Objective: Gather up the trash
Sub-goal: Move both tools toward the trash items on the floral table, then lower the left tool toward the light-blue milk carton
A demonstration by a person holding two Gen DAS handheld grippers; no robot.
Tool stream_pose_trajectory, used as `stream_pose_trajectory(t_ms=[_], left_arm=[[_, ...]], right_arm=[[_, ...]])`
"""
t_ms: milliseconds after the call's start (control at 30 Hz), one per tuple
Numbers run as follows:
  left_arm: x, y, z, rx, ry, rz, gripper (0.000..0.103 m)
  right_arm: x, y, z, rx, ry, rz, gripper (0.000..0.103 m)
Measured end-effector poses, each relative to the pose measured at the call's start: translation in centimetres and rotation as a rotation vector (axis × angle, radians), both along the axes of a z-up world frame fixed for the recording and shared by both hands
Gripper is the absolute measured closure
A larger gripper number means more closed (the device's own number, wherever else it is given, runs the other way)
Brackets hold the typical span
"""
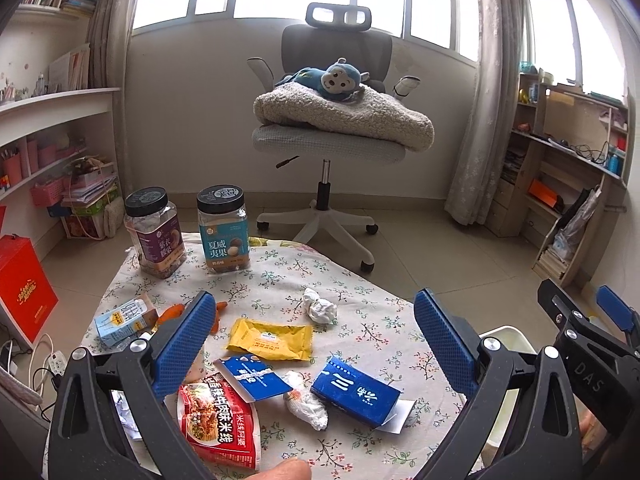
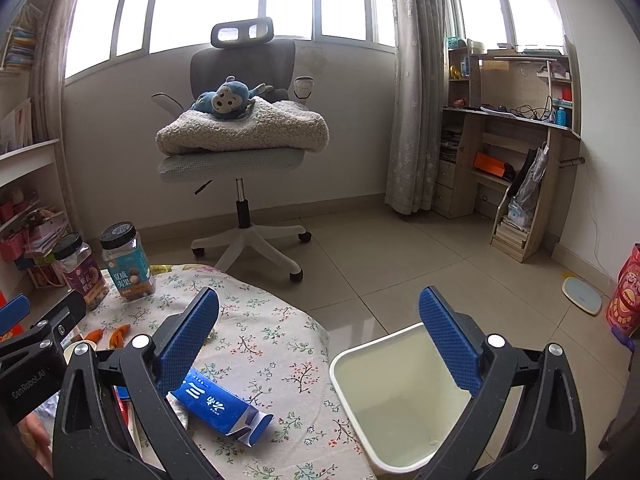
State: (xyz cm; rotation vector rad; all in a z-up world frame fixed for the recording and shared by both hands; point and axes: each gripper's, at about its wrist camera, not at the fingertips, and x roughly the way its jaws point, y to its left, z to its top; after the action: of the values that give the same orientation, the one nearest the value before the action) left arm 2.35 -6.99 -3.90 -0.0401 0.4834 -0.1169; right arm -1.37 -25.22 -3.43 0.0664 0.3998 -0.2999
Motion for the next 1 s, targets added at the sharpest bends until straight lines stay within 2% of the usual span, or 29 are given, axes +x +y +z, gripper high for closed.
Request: stream_pose_trajectory(t_ms=[1000], left_arm=[[0.32, -0.03, -0.64, 0.005, 0.018, 0.002, 0.007]], right_arm=[[0.67, -0.11, -1.00, 0.025, 0.030, -0.003, 0.007]])
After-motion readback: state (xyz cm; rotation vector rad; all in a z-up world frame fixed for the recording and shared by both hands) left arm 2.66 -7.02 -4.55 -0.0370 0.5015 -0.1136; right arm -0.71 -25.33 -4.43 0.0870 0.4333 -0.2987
